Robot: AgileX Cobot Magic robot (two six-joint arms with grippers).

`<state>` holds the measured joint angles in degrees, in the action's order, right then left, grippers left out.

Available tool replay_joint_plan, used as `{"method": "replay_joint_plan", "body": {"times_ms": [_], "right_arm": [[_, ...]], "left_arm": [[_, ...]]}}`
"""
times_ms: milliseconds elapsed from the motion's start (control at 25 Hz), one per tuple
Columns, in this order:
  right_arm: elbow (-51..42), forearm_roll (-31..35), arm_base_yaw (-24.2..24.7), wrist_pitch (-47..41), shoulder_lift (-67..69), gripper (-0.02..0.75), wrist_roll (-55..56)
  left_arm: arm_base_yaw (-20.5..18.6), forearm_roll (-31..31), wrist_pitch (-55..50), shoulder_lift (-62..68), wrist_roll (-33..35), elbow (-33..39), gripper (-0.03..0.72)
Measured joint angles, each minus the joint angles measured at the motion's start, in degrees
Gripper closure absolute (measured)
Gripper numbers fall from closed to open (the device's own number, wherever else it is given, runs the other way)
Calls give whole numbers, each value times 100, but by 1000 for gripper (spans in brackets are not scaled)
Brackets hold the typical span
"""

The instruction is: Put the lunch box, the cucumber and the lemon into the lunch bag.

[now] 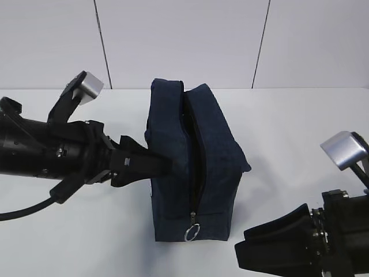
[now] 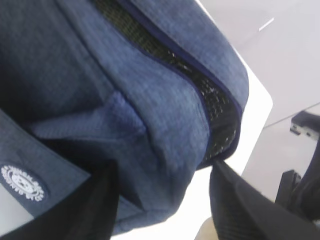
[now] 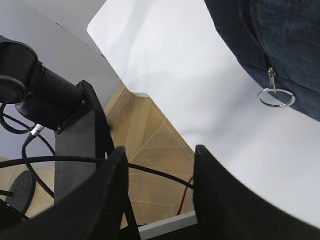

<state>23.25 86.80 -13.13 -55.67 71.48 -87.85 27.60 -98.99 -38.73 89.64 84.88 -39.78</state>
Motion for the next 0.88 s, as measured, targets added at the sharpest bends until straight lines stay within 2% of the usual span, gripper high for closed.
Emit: {"method": "replay_joint_plan", "body": {"times_ms": [120,240,400,480,680,880], "right_arm": [[0,0,-10,34,0,402,-12],[-8,0,-10,58,0,402,-35],[-12,0,-10,67,0,402,-41],[-12,21,-10,67,0,402,-41],[-35,118,-10,69,0,402,-178],[-214,733,-10,69,365,402,-872]], "left_arm": [[0,-172,0,0,49,0,282],[0,-212,0,0,70,0,360],[0,-248,8,0,78,0,601],[0,-290,12,0,78,0,674],[0,-326,-10,0,78,0,690],[0,-326,-46,0,78,0,691]]}}
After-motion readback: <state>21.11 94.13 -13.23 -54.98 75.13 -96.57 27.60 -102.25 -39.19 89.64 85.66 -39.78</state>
